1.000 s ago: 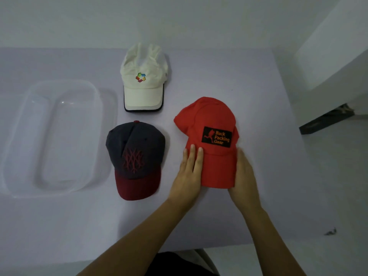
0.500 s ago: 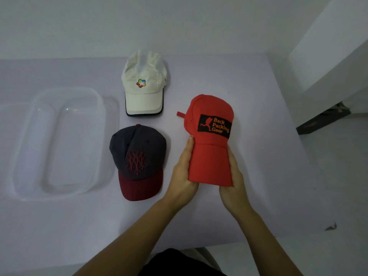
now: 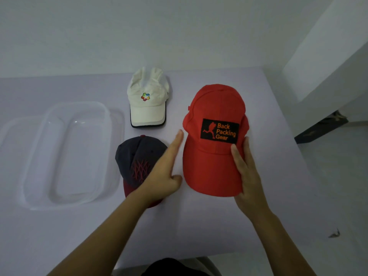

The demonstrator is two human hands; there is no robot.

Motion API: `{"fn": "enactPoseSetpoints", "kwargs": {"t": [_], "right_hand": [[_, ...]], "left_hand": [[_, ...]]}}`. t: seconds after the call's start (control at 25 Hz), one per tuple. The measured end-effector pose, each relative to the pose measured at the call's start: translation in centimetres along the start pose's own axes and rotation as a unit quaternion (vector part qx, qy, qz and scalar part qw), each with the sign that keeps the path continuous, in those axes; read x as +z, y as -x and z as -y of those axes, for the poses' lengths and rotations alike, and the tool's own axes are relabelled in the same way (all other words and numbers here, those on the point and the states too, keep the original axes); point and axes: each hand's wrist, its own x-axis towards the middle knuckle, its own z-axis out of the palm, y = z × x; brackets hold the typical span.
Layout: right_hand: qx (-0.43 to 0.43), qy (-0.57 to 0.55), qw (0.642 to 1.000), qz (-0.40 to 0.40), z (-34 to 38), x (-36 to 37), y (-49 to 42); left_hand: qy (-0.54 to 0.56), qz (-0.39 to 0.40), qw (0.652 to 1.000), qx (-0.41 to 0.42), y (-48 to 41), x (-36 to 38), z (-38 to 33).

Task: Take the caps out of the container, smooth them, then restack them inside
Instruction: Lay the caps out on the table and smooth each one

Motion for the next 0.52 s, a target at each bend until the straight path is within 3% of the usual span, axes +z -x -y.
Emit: {"fn": "enactPoseSetpoints", "kwargs": {"t": [0.12,0.2,0.32,0.44,0.52], "right_hand": [[-0.040,0.017,0.998,0.036,0.0,-0.5,0.2],[-0.050,0.038,0.996,0.065,0.1,-0.2,0.4],[-0.044,0.051,0.992,0.106,0.6,0.4,0.6],[-0.027,0.090,0.982,0.163,0.0,0.1,1.2],[0.049,0.036,0.988,0.142,0.3,-0.7,1.0]], "left_hand": [[0.184,-0.135,0.966,-0.122,-2.7,-2.7,-1.5],[0.306,-0.116,0.934,-0.144,-4.8,-4.0,-2.8],[0.304,-0.036,0.940,-0.152,-6.1,-4.0,-4.7],[0.348,-0.071,0.923,-0.150,-5.7,-4.0,-4.7],[0.338,-0.096,0.926,-0.138,-5.2,-4.1,-4.4]]}}
